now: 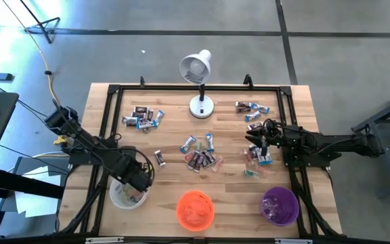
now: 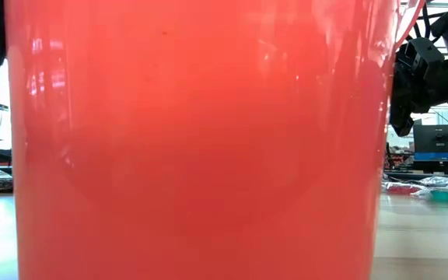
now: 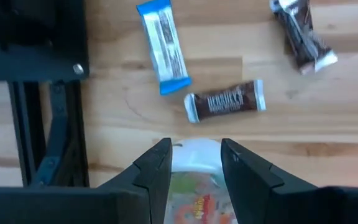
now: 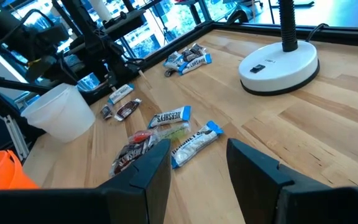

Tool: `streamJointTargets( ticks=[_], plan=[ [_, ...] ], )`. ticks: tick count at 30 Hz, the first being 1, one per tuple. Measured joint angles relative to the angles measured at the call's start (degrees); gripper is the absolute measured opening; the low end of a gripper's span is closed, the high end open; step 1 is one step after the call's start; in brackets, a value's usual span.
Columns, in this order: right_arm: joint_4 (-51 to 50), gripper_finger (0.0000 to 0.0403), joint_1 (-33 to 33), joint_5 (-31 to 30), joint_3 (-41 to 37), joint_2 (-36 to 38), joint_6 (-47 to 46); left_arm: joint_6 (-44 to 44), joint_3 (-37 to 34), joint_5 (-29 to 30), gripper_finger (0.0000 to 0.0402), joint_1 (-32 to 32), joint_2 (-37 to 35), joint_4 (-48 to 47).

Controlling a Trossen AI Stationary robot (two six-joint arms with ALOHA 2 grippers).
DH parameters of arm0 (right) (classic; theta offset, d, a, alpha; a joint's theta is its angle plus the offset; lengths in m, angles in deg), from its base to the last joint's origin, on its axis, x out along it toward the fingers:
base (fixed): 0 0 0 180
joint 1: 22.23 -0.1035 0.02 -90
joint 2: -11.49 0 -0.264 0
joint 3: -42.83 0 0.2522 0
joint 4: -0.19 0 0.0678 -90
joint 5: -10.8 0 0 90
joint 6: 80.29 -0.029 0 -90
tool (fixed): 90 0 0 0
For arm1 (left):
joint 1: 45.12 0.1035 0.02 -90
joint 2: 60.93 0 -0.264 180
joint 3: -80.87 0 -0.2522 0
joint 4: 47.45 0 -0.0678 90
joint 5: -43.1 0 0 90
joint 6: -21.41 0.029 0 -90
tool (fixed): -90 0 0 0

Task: Organize candy in baskets
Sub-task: Put the white chocolate bar into the orange bucket

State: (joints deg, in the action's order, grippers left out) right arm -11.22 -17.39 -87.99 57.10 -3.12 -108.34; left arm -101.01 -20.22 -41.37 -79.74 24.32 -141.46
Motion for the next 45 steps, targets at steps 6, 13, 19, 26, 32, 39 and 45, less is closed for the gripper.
streamJointTargets(
  ticks=[6,13,19,26,32,39,45],
  plan=[
    [0.0,0.0152,0.0,0.0,0.0,0.0,0.0,-0.5,0.0,-3.9,0.0128,-1.3,1.6,4.4],
    [0.0,0.0152,0.0,0.1,0.0,0.0,0.0,-5.6,0.0,-7.0,0.0128,-4.7,2.2,10.5],
    [0.0,0.0152,0.0,0.1,0.0,0.0,0.0,-8.8,0.0,-6.9,0.0128,-6.4,2.2,10.4],
    [0.0,0.0152,0.0,0.3,0.0,0.0,0.0,-6.9,0.0,-4.4,0.0128,-4.1,1.6,4.4],
    [0.0,0.0152,0.0,0.3,0.0,0.0,0.0,-0.4,0.0,-3.7,0.0128,0.1,-0.1,2.0],
    [0.0,0.0152,0.0,0.3,0.0,0.0,0.0,0.6,0.0,-3.2,0.0128,4.3,-0.1,1.2],
    [0.0,0.0152,0.0,0.3,0.0,0.0,0.0,2.8,0.0,-2.4,0.0128,10.6,-0.1,-2.5]
  ],
)
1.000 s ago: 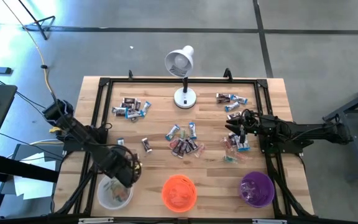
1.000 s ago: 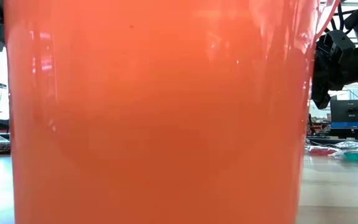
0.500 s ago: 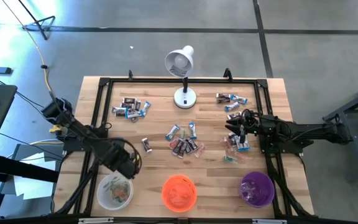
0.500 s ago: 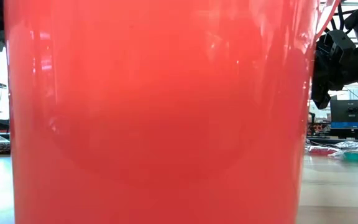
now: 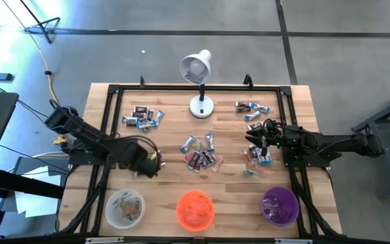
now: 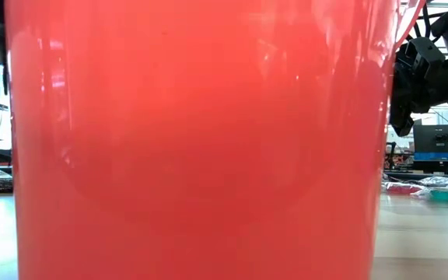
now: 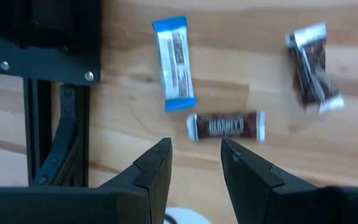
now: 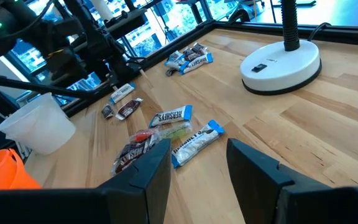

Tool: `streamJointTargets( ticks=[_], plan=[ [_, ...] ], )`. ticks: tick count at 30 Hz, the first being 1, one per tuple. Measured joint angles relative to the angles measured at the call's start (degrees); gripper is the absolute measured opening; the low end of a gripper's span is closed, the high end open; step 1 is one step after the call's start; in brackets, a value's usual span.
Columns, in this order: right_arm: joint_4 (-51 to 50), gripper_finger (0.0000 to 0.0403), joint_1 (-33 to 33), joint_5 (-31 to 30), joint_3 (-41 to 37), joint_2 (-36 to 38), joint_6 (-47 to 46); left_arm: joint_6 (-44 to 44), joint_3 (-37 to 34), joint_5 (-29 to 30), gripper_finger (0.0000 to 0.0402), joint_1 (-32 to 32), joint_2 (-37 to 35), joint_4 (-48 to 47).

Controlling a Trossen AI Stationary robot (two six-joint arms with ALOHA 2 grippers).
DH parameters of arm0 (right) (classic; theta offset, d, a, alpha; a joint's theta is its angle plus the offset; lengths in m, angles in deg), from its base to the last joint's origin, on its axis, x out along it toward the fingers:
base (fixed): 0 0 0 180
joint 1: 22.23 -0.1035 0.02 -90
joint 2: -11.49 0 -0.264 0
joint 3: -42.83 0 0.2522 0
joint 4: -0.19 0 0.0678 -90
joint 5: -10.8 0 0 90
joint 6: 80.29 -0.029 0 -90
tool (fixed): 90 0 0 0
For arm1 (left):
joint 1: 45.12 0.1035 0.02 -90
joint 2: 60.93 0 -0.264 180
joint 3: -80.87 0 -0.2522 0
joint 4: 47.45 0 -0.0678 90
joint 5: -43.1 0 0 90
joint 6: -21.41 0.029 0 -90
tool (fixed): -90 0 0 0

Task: Organize candy in baskets
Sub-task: Put the white chocolate bar into the orange bucket

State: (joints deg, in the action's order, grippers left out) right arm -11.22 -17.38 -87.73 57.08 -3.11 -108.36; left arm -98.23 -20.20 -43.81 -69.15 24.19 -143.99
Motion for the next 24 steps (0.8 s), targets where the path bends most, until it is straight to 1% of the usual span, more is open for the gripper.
streamJointTargets(
  ticks=[2,5,10,14,19,21,24],
  plan=[
    [0.0,0.0152,0.0,0.0,0.0,0.0,0.0,1.1,-0.2,0.1,0.0128,2.1,0.0,-0.6],
    [0.0,0.0152,0.0,0.0,0.0,0.0,0.0,1.4,-2.5,-0.2,0.0129,4.7,0.0,0.4],
    [0.0,0.0152,0.0,0.0,0.0,0.0,0.0,1.3,-8.3,-0.8,0.0131,7.6,0.0,7.9],
    [0.0,0.0152,0.0,0.0,0.0,0.0,0.0,1.5,-12.3,-0.9,0.0152,9.3,0.0,11.4],
    [0.0,0.0152,0.0,-0.1,0.0,0.0,0.0,5.8,-15.4,-1.0,0.0184,9.8,0.0,11.9],
    [0.0,0.0152,0.0,0.0,0.0,0.0,0.0,6.7,-16.9,-1.0,0.0192,9.8,0.0,12.2],
    [0.0,0.0152,0.0,-0.2,0.0,0.0,0.0,7.9,-19.9,-1.1,0.0198,9.8,0.0,15.3]
  ],
)
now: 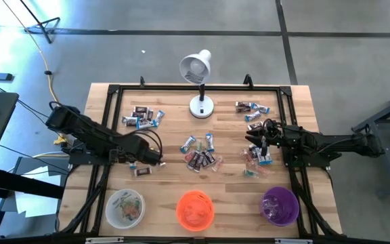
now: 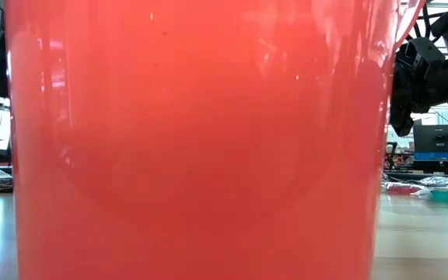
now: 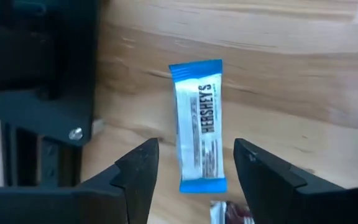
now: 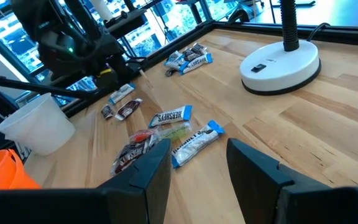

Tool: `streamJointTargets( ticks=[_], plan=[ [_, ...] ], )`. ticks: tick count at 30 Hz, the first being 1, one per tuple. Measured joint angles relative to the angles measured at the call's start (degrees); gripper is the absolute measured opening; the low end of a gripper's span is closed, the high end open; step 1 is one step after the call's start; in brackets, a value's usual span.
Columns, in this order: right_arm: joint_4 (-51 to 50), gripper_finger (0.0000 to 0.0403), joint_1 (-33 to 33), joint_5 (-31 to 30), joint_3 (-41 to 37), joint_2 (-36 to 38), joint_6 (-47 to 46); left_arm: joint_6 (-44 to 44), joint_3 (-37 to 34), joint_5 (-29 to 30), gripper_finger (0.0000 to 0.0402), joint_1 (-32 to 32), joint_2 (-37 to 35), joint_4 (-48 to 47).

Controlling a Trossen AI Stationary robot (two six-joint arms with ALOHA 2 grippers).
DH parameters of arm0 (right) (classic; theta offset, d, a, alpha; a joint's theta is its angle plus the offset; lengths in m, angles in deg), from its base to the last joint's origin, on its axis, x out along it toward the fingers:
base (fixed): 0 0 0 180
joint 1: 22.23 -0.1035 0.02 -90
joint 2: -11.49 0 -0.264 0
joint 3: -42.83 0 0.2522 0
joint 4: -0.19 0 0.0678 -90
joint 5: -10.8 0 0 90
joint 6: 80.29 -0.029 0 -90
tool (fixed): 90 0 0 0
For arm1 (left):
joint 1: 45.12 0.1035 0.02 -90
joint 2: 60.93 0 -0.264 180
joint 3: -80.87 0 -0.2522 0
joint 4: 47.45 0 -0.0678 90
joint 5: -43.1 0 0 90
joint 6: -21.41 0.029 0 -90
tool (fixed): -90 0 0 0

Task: Organize candy in baskets
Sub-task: Put the white chocolate bar into the orange bucket

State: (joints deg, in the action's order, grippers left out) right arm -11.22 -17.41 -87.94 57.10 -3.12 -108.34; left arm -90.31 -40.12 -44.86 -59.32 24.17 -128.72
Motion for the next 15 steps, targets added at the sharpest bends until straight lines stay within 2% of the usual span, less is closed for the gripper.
streamJointTargets(
  ticks=[6,10,15],
  plan=[
    [0.0,0.0152,0.0,0.0,0.0,0.0,0.0,1.0,-8.1,0.1,0.0198,0.0,-0.2,11.1],
    [0.0,0.0152,0.0,0.0,0.0,0.0,0.0,2.2,-9.9,0.6,0.0196,0.0,-0.4,12.8],
    [0.0,0.0152,0.0,0.0,0.0,0.0,0.0,5.9,-10.0,0.8,0.0155,0.0,-1.2,13.4]
  ],
)
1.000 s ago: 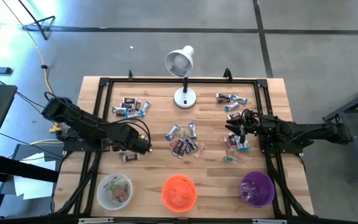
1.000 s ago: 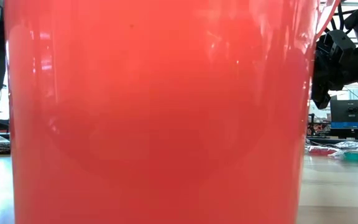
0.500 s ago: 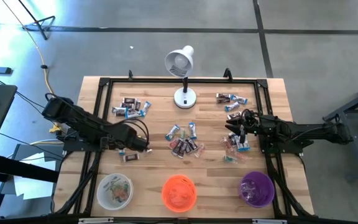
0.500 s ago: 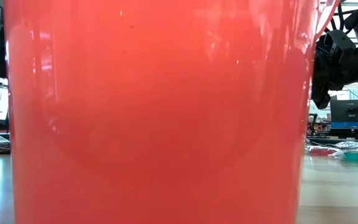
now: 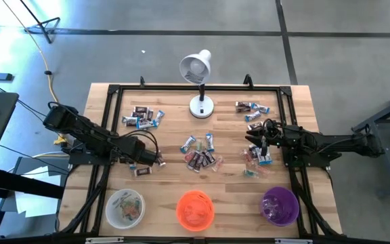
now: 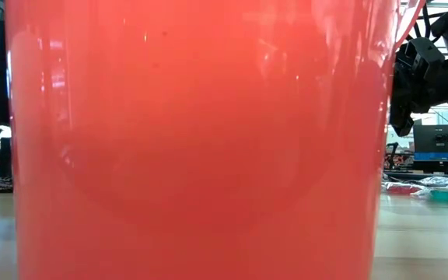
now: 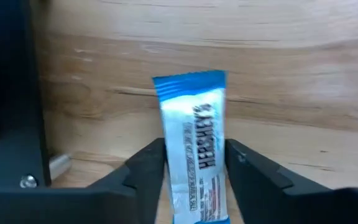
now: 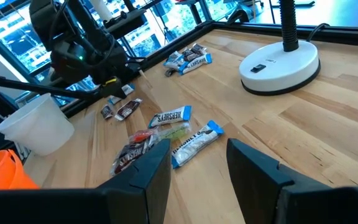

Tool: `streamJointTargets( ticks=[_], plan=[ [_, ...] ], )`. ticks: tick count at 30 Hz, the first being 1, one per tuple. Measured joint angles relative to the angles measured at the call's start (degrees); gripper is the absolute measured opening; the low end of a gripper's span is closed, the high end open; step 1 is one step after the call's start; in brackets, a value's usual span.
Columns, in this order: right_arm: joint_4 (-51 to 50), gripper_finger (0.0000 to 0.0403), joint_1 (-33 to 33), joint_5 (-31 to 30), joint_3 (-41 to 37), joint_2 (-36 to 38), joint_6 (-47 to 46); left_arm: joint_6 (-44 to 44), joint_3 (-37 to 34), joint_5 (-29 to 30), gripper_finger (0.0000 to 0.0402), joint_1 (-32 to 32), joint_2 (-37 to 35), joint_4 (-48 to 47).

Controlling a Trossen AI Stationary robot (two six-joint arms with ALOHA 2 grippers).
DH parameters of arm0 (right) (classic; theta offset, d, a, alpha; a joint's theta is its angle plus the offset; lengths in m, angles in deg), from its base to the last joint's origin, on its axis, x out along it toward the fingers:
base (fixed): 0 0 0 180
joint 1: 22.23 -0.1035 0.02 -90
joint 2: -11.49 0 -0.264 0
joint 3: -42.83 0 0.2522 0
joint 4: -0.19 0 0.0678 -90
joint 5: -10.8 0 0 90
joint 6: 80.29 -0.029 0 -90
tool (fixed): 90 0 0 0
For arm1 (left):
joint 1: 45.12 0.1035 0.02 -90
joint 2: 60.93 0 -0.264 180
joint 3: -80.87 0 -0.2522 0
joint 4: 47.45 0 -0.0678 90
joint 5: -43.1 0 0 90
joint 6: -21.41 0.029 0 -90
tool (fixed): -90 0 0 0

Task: Organize candy in baskets
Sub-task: Put the white chocolate bar into the orange bucket

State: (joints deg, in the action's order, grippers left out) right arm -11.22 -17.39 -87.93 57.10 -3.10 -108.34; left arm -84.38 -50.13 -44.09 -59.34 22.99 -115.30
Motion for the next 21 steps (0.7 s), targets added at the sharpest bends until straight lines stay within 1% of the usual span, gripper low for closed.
streamJointTargets(
  ticks=[4,7,9,11,16,19,21],
  plan=[
    [0.0,0.0152,0.0,0.0,0.0,0.0,0.0,0.6,-0.1,-0.1,0.0091,-0.1,-1.3,0.1],
    [0.0,0.0152,0.0,0.0,0.0,0.0,0.0,2.7,-0.1,0.3,0.0041,-0.1,-2.2,0.0],
    [0.0,0.0152,0.0,0.0,0.0,0.0,0.0,4.4,-0.2,0.7,0.0016,-0.1,-3.2,-0.7],
    [0.0,0.0152,0.0,0.2,0.0,0.0,0.0,7.0,-0.3,1.5,0.0010,-0.1,-4.3,-1.7],
    [0.0,0.0152,0.0,0.2,0.0,0.0,0.0,16.8,-0.3,2.8,0.0029,0.1,-8.9,-5.0],
    [0.0,0.0152,0.0,0.2,0.0,0.0,0.0,22.7,0.0,3.3,0.0033,0.2,-12.5,-4.7],
    [0.0,0.0152,0.0,0.2,0.0,0.0,0.0,25.7,1.1,5.1,0.0033,0.2,-14.6,-4.6]
  ],
)
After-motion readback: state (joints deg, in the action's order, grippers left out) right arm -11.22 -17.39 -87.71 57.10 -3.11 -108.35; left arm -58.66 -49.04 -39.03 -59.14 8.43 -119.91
